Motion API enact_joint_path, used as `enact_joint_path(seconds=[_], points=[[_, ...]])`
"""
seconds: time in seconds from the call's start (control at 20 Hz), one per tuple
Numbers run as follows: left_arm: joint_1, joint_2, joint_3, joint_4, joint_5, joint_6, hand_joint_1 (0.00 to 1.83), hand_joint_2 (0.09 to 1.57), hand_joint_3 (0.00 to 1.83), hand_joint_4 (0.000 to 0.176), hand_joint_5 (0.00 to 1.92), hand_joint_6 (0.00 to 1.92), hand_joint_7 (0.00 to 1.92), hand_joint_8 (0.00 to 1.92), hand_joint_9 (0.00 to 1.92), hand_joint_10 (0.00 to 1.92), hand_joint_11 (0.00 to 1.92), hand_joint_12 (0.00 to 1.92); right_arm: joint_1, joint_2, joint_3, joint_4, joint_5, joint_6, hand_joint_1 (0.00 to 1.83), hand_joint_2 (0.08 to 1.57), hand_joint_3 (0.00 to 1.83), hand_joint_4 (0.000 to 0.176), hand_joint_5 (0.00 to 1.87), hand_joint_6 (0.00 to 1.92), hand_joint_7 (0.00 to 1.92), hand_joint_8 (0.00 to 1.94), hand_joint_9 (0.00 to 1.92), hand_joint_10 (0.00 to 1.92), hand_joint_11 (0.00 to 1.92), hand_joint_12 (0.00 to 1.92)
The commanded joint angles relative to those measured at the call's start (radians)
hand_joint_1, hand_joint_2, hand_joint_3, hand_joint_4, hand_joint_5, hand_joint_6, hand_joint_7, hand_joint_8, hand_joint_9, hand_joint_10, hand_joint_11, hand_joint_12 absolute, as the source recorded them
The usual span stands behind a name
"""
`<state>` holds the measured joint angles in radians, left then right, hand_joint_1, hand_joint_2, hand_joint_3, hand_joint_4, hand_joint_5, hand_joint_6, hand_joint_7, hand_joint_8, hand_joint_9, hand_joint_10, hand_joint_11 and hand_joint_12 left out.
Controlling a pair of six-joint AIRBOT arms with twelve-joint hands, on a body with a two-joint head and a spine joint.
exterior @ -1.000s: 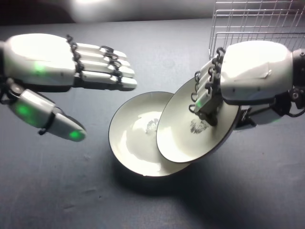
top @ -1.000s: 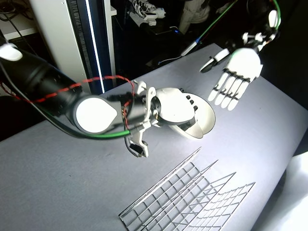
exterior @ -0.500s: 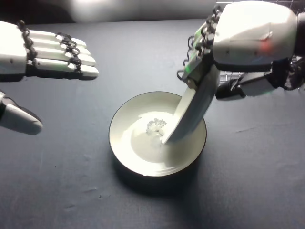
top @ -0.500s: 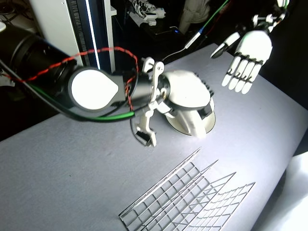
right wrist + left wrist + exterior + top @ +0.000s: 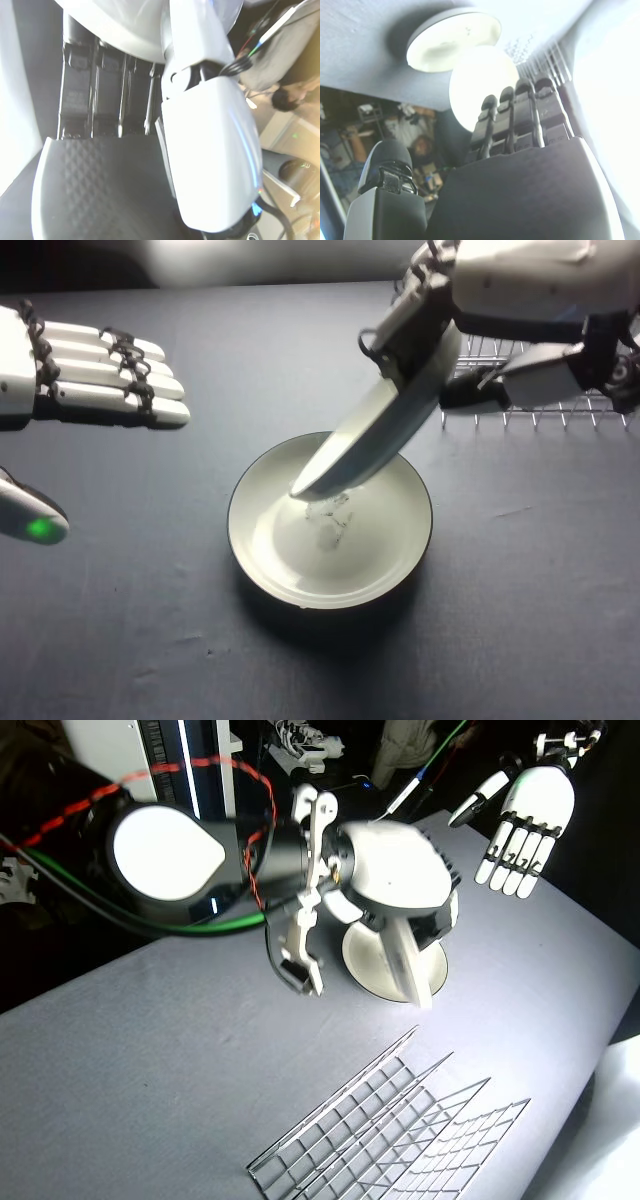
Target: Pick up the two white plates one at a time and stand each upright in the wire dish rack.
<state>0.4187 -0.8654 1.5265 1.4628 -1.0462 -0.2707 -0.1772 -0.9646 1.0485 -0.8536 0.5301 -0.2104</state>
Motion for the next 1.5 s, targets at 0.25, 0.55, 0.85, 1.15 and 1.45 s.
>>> enact_joint_path(seconds=[0.25,0.55,0.85,1.15,1.45], points=[[0.003,-0.052,0.112,-0.106,-0.024,0.000,0.00,1.16,0.00,0.000,0.05,0.01,0.02,0.01,0.01,0.00,0.00,0.00,0.074,0.010,-0.011,0.112,0.043,0.019,1.39,1.07,0.00,0.000,0.97,0.96,1.11,0.74,1.06,0.98,0.87,1.09],[0.005,-0.057,0.099,-0.106,-0.016,0.000,0.00,1.17,0.00,0.000,0.04,0.00,0.01,0.00,0.00,0.00,0.00,0.00,0.083,0.024,-0.036,0.289,0.021,0.025,1.39,1.07,0.00,0.000,0.96,0.99,1.09,0.77,1.04,0.99,0.86,1.07],[0.006,-0.058,0.095,-0.106,-0.004,0.008,0.00,1.16,0.00,0.000,0.02,0.00,0.00,0.00,0.00,0.00,0.00,0.00,0.080,0.025,-0.034,0.488,0.004,0.025,1.39,1.07,0.00,0.000,0.97,0.98,1.11,0.74,1.04,0.98,0.86,1.06],[0.003,-0.058,0.072,-0.106,0.001,0.011,0.00,1.17,0.00,0.000,0.05,0.02,0.02,0.01,0.02,0.01,0.01,0.00,0.080,0.024,-0.017,0.667,-0.022,0.025,1.39,1.06,0.00,0.000,0.98,0.97,1.13,0.71,1.06,0.94,0.86,1.05],[-0.011,-0.058,0.049,-0.068,-0.003,0.011,0.00,1.18,0.01,0.000,0.06,0.02,0.03,0.01,0.02,0.01,0.00,0.00,0.097,0.026,0.003,0.766,-0.050,0.023,1.39,1.06,0.00,0.000,0.99,0.97,1.08,0.77,1.06,0.94,0.88,1.03]])
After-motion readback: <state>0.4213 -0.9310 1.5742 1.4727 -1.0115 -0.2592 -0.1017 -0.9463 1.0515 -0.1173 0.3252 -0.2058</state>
